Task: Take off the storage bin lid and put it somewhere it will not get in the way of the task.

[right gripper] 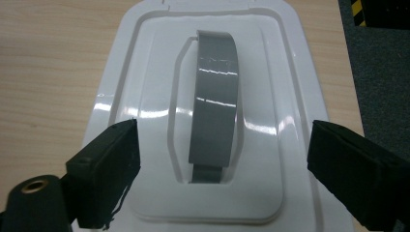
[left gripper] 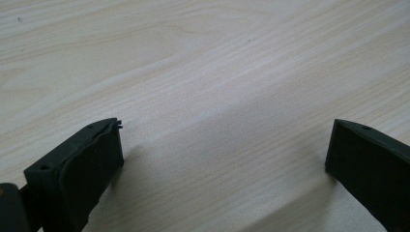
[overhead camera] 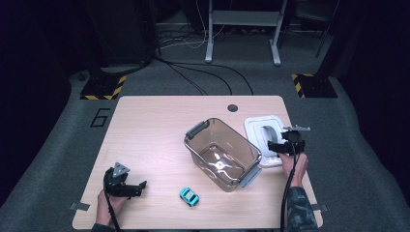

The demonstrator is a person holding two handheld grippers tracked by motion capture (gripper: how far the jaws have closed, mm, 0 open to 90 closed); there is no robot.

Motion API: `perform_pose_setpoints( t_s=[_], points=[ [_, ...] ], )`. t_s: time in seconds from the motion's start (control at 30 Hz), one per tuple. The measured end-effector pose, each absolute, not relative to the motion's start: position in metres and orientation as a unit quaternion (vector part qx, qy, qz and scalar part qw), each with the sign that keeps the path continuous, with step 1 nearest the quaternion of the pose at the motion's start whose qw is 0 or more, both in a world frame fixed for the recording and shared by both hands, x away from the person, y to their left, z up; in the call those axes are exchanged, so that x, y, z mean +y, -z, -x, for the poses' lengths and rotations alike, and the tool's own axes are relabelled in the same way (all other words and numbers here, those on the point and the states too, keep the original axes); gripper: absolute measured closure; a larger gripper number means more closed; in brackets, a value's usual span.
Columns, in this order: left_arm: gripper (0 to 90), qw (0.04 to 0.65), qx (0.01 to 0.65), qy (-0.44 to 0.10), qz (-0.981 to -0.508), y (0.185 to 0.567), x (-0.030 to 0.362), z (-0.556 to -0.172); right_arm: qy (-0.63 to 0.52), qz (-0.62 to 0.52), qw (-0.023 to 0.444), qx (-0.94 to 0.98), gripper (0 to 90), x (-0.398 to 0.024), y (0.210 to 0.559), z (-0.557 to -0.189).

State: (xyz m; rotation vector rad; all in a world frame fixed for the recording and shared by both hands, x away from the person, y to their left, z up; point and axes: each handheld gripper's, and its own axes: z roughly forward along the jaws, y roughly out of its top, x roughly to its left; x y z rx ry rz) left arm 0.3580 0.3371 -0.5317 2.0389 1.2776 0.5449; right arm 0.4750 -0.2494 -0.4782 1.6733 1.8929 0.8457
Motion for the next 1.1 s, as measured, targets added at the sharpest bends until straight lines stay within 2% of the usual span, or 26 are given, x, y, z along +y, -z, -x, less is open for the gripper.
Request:
perform_pose_setpoints(
  t_s=[0.57,1.1],
  points=[
    [0.0,0.328,0.489,-0.205,-0.782,0.531,0.337,-0.358,-0.332,-0.592,0.248,0.691,1.1,-0.255,0.481,-0.399],
    [0.0,0.329,0.488,-0.206,-0.782,0.531,0.337,-0.358,-0.302,-0.589,0.244,0.709,0.0,-0.240,0.521,-0.354]
  ],
)
